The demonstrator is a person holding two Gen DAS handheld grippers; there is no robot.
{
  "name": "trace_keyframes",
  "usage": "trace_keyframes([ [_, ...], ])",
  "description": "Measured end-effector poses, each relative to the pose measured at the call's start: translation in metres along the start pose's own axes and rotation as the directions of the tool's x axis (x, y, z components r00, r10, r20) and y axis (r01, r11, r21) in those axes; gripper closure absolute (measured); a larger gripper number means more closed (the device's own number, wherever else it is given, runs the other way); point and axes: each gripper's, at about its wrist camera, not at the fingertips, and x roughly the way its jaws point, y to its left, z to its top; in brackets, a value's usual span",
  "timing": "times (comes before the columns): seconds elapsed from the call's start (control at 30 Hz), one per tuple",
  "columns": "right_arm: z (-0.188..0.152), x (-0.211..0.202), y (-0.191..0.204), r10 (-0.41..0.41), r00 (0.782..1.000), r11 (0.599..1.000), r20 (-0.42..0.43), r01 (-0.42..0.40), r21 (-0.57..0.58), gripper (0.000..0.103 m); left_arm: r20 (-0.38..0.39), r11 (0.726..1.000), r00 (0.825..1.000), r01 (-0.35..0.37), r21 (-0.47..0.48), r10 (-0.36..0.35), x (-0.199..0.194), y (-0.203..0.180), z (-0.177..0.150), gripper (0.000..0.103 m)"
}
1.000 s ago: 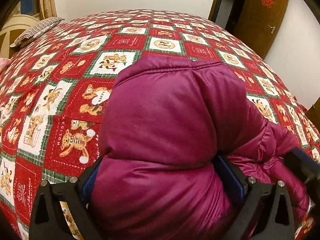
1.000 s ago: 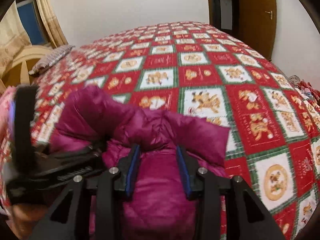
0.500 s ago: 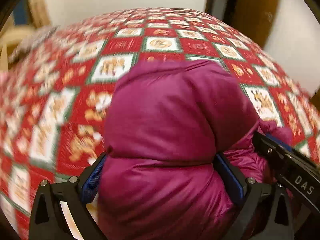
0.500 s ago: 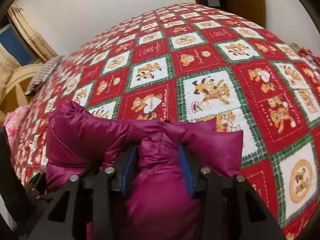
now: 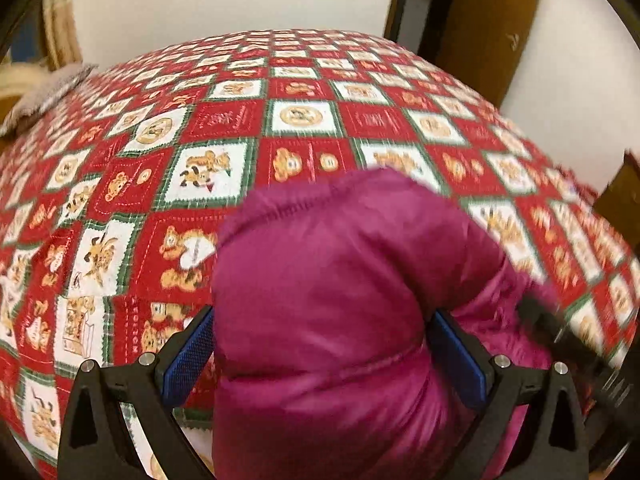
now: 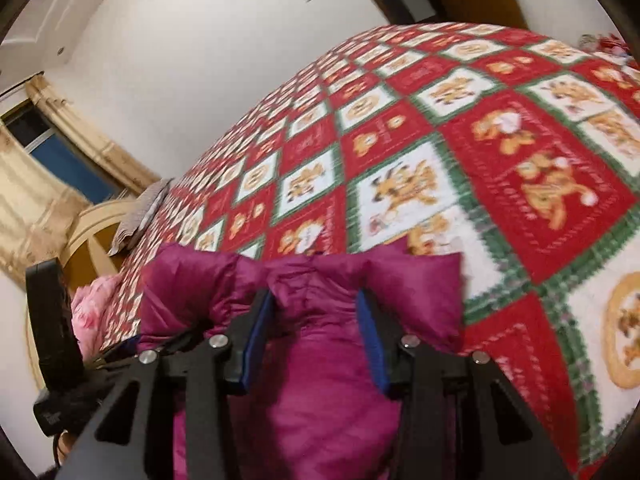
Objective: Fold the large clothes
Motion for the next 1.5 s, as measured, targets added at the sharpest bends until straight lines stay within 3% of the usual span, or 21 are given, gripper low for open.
trace_keyframes([
  [0.2,0.000,0.012,0.021,-0.123,0.991,0.988,-0.047,0.117,-0.105,0.056,-0.013,0.998,0.998,-0.057,-0.027,0.056,0.020,-0.006,0.019,0.001],
  [0.7,0.001,0.020,0.024,-0.160,0.985,0.975,-0.061,0.148,-0.168,0.052,-0.009,0.995,0.995,-0.098,-0.025,0.098,0.036,-0.005,0.007,0.001],
  [0.83,0.000,0.016,0.027,-0.168,0.982,0.969,-0.086,0.148,-0.196,0.049,-0.038,0.998,0.998,-0.055,-0.038,0.053,0.018,0.000,-0.002,0.001],
  [0.93,-0.003,0.005,0.030,-0.193,0.976,0.957,-0.103,0.164,-0.240,0.037,-0.043,0.999,0.998,-0.039,-0.021,0.039,-0.003,0.001,-0.013,0.001],
  [1.1,-0.013,-0.040,0.037,-0.203,0.978,0.946,-0.054,0.182,-0.267,0.034,0.017,0.999,1.000,0.008,-0.031,-0.007,-0.049,0.013,-0.037,0.001],
  [1.2,-0.025,-0.060,0.050,-0.220,0.975,0.928,-0.024,0.202,-0.314,0.034,0.051,0.999,0.999,-0.008,-0.035,0.010,-0.069,0.018,-0.057,0.001],
  [1.4,-0.054,-0.062,0.062,-0.256,0.966,0.900,-0.029,0.227,-0.372,0.034,0.041,0.998,0.999,-0.008,-0.067,0.011,-0.063,0.020,-0.079,0.001],
  [1.5,-0.059,-0.057,0.051,-0.246,0.967,0.922,-0.062,0.213,-0.323,0.033,0.014,0.994,1.000,0.021,-0.107,-0.019,-0.057,0.025,-0.082,0.001],
])
